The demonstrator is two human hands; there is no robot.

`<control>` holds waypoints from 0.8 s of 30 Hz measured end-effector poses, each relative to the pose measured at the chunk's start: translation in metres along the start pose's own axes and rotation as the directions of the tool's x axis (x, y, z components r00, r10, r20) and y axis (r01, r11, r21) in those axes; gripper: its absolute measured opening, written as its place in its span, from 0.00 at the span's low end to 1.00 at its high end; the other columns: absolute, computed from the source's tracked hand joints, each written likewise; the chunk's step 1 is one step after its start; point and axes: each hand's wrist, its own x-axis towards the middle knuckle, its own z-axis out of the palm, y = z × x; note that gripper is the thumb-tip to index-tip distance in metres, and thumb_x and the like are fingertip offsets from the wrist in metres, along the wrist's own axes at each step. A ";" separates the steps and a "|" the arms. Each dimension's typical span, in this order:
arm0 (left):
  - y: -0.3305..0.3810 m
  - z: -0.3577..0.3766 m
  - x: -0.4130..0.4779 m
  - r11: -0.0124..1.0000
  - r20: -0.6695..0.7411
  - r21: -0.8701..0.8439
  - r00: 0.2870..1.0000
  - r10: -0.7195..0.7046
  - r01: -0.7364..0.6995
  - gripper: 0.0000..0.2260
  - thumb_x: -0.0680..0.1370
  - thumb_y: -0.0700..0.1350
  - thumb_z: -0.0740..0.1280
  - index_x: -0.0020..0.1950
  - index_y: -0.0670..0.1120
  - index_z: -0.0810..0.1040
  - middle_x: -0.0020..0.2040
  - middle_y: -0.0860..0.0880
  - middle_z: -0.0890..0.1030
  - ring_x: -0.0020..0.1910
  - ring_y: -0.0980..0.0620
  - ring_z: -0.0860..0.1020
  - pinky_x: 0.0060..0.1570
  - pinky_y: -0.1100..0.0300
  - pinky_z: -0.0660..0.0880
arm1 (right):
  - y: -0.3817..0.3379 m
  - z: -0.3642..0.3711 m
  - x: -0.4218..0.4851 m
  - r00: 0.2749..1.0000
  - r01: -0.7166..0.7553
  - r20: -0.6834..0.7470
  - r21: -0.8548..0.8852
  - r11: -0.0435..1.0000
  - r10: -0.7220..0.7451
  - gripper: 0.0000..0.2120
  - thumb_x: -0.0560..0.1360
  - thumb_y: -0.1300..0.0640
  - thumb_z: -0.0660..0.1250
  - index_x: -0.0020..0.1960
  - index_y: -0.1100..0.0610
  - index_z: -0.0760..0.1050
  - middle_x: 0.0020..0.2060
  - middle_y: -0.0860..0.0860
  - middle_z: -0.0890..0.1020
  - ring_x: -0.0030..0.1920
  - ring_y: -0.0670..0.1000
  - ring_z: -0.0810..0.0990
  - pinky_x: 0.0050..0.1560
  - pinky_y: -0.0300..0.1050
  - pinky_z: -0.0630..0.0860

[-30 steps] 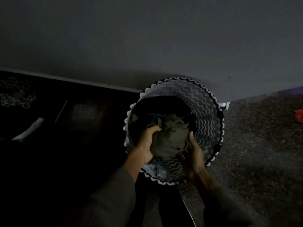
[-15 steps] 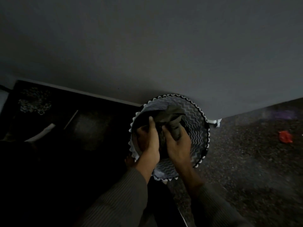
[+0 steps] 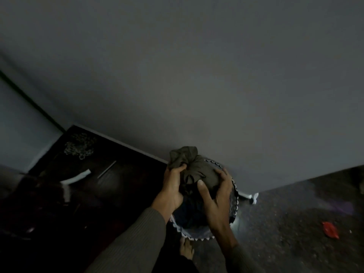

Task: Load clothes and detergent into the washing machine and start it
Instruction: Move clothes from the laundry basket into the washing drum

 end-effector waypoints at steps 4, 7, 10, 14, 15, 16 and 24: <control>0.038 0.002 -0.044 0.992 0.055 -0.060 0.992 0.113 -0.109 0.21 0.80 0.35 0.62 0.70 0.52 0.74 0.59 0.40 0.83 0.57 0.38 0.82 0.53 0.44 0.79 | -0.046 0.009 -0.004 0.967 -0.194 0.213 0.250 0.949 0.142 0.31 0.73 0.45 0.72 0.71 0.48 0.63 0.62 0.43 0.78 0.62 0.41 0.77 0.64 0.41 0.73; 0.073 -0.006 -0.085 0.993 0.085 -0.015 0.990 0.114 -0.113 0.11 0.82 0.46 0.63 0.60 0.45 0.82 0.55 0.40 0.84 0.53 0.41 0.83 0.48 0.51 0.80 | -0.086 0.024 -0.002 0.954 -0.166 0.288 0.288 0.943 0.079 0.29 0.72 0.51 0.74 0.69 0.55 0.67 0.59 0.48 0.81 0.61 0.48 0.80 0.57 0.40 0.78; 0.105 -0.025 -0.123 0.986 0.080 0.053 0.985 0.152 -0.157 0.13 0.82 0.48 0.62 0.52 0.42 0.84 0.52 0.39 0.85 0.49 0.42 0.84 0.47 0.52 0.80 | -0.129 0.043 0.003 0.934 -0.090 0.358 0.255 0.963 -0.008 0.29 0.72 0.60 0.75 0.69 0.54 0.69 0.57 0.50 0.82 0.58 0.49 0.82 0.55 0.41 0.79; 0.144 -0.064 -0.174 0.944 0.025 0.181 0.961 0.276 -0.276 0.12 0.84 0.42 0.59 0.51 0.47 0.82 0.49 0.42 0.85 0.44 0.48 0.83 0.38 0.62 0.79 | -0.183 0.083 -0.007 0.859 0.044 0.499 0.148 0.988 -0.113 0.25 0.72 0.61 0.75 0.65 0.48 0.72 0.56 0.44 0.82 0.56 0.43 0.81 0.55 0.38 0.78; 0.157 -0.081 -0.187 0.935 0.004 0.200 0.954 0.298 -0.293 0.12 0.83 0.41 0.59 0.48 0.49 0.81 0.45 0.44 0.84 0.42 0.51 0.81 0.36 0.64 0.78 | -0.197 0.097 -0.014 0.840 0.077 0.525 0.142 0.987 -0.141 0.20 0.73 0.62 0.74 0.62 0.48 0.75 0.54 0.44 0.83 0.54 0.43 0.82 0.54 0.39 0.79; 0.169 -0.098 -0.202 0.934 -0.027 0.202 0.951 0.308 -0.296 0.10 0.82 0.43 0.60 0.46 0.49 0.80 0.45 0.45 0.83 0.43 0.51 0.80 0.37 0.64 0.78 | -0.210 0.111 -0.022 0.822 0.107 0.545 0.139 0.985 -0.166 0.17 0.73 0.62 0.73 0.58 0.48 0.77 0.52 0.45 0.84 0.53 0.44 0.83 0.53 0.40 0.79; 0.226 -0.268 -0.343 0.894 -0.223 0.138 0.866 0.448 -0.427 0.36 0.64 0.77 0.66 0.66 0.61 0.76 0.60 0.51 0.82 0.59 0.46 0.81 0.56 0.45 0.80 | -0.307 0.259 -0.159 0.606 0.223 0.684 0.344 0.912 -0.406 0.16 0.73 0.60 0.75 0.60 0.53 0.78 0.53 0.49 0.84 0.55 0.48 0.83 0.54 0.46 0.81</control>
